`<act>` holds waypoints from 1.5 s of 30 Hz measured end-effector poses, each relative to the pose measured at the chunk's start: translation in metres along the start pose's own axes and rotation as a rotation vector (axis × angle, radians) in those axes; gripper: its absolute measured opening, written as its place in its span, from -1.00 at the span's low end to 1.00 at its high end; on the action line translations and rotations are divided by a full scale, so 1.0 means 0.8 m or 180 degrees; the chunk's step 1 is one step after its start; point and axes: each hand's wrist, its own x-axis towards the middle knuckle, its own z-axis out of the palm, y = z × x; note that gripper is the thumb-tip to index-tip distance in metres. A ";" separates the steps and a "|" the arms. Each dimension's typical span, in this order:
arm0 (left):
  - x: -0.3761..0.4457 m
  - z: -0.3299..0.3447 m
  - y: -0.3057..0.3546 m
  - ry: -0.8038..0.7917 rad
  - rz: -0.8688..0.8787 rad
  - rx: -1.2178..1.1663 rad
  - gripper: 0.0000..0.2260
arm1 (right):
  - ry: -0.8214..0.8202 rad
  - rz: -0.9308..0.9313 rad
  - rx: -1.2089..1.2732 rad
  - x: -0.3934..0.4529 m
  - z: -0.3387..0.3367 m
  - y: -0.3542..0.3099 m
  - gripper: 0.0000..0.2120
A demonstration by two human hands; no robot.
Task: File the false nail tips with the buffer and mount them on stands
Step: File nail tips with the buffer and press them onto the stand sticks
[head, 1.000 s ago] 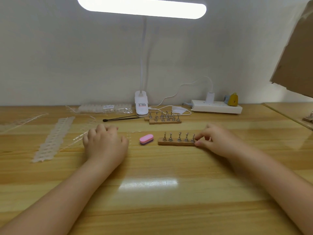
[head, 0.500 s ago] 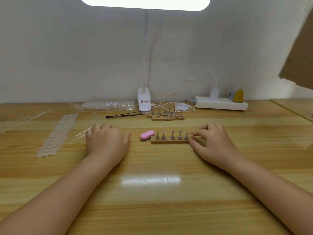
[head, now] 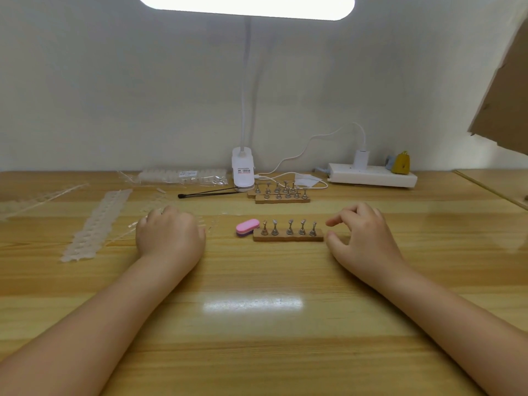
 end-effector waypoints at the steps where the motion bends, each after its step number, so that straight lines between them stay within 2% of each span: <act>1: 0.000 0.001 0.000 0.0025 -0.0002 -0.0008 -0.73 | 0.0008 -0.0011 0.0001 0.000 0.000 0.000 -0.82; 6: -0.002 0.004 0.000 0.0221 -0.0023 -0.0168 -0.69 | 0.0024 -0.0029 0.0013 0.000 0.000 0.000 -0.85; 9: -0.002 0.005 -0.001 0.0096 0.0034 -0.0299 -0.62 | 0.0038 -0.0029 0.0015 0.000 0.001 0.000 -0.86; 13: -0.001 0.002 -0.003 0.0017 0.0135 -0.0284 -0.67 | 0.0043 -0.0018 0.0037 0.000 0.001 0.001 -0.86; 18: -0.005 -0.002 -0.002 0.0327 0.0443 0.0145 -0.68 | 0.0130 -0.0022 0.0075 -0.001 0.003 0.001 -0.89; 20: -0.005 -0.005 -0.003 0.0635 0.0554 0.0000 -0.71 | 0.0186 -0.0033 0.0101 -0.001 0.003 0.001 -0.89; 24: 0.002 -0.015 -0.010 0.1309 0.0476 -0.0669 -0.77 | 0.0186 -0.0101 0.0125 -0.001 0.002 0.000 -0.91; 26: 0.005 -0.020 -0.013 0.1456 0.0296 -0.1020 -0.78 | 0.0178 -0.0124 0.0113 -0.001 0.002 -0.001 -0.91; 28: 0.006 -0.023 -0.013 0.1424 0.0070 -0.1699 -0.77 | 0.0199 -0.0161 0.0113 -0.001 0.002 -0.002 -0.91; 32: -0.001 -0.034 -0.002 0.1084 -0.0407 -0.3631 -0.73 | 0.0347 -0.0394 0.0242 -0.004 -0.005 -0.008 -0.93; 34: -0.010 -0.042 0.010 0.0872 -0.0473 -0.4149 -0.73 | 0.0471 -0.0630 0.0297 -0.006 -0.009 -0.015 -0.93; 37: -0.030 -0.051 0.031 0.0554 -0.0343 -0.4655 -0.74 | 0.0499 -0.0879 0.0597 -0.010 -0.013 -0.031 -0.93; 40: -0.049 -0.057 0.049 0.0388 -0.0139 -0.4851 -0.75 | 0.0149 -0.0708 0.1393 -0.016 -0.012 -0.049 -0.94; 42: -0.061 -0.056 0.058 0.0423 0.0223 -0.4693 -0.78 | -0.0293 -0.0391 0.2086 -0.021 -0.009 -0.057 -0.79; 45: -0.074 -0.048 0.062 0.0722 0.1205 -0.4007 -0.86 | -0.0834 -0.0073 0.2786 -0.024 -0.006 -0.064 -0.56</act>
